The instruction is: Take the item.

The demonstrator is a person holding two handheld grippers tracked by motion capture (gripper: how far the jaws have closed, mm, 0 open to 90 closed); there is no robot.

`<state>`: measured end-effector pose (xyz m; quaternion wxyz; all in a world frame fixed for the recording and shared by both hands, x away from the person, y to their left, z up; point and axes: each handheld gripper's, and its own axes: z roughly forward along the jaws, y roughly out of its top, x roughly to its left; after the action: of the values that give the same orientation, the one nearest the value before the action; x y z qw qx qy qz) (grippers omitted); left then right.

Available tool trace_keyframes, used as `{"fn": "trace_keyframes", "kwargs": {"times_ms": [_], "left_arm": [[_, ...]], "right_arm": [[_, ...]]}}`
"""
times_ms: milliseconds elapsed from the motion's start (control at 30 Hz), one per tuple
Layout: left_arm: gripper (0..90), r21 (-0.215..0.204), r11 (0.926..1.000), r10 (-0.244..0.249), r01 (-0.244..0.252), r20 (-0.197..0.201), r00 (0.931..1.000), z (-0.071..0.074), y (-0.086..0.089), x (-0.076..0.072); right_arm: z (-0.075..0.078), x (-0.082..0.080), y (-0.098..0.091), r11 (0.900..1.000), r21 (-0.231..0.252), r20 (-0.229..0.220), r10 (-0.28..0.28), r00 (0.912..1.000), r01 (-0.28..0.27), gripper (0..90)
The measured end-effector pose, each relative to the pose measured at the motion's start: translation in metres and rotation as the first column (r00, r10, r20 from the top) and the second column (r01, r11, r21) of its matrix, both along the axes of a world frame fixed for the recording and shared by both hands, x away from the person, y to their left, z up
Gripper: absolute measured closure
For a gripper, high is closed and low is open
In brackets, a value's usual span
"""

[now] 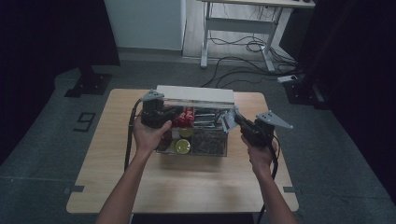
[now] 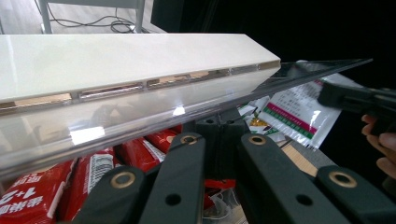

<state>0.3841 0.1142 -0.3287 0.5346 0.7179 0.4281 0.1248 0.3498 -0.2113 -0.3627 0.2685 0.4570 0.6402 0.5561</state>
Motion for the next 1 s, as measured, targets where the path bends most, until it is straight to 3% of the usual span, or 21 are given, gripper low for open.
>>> {"fn": "trace_keyframes", "kwargs": {"times_ms": [200,1000], "left_arm": [[90.0,0.001,1.0,-0.001,0.001,-0.004,1.0,0.0,-0.001,0.0],[90.0,-0.004,1.0,-0.001,0.001,-0.006,1.0,0.0,0.002,-0.002]], "right_arm": [[0.006,-0.008,-0.01,0.9997,0.024,0.024,0.005,0.9997,-0.006,88.9],[0.007,-0.015,-0.022,0.9996,0.023,0.045,-0.015,0.9989,0.013,88.9]]}}
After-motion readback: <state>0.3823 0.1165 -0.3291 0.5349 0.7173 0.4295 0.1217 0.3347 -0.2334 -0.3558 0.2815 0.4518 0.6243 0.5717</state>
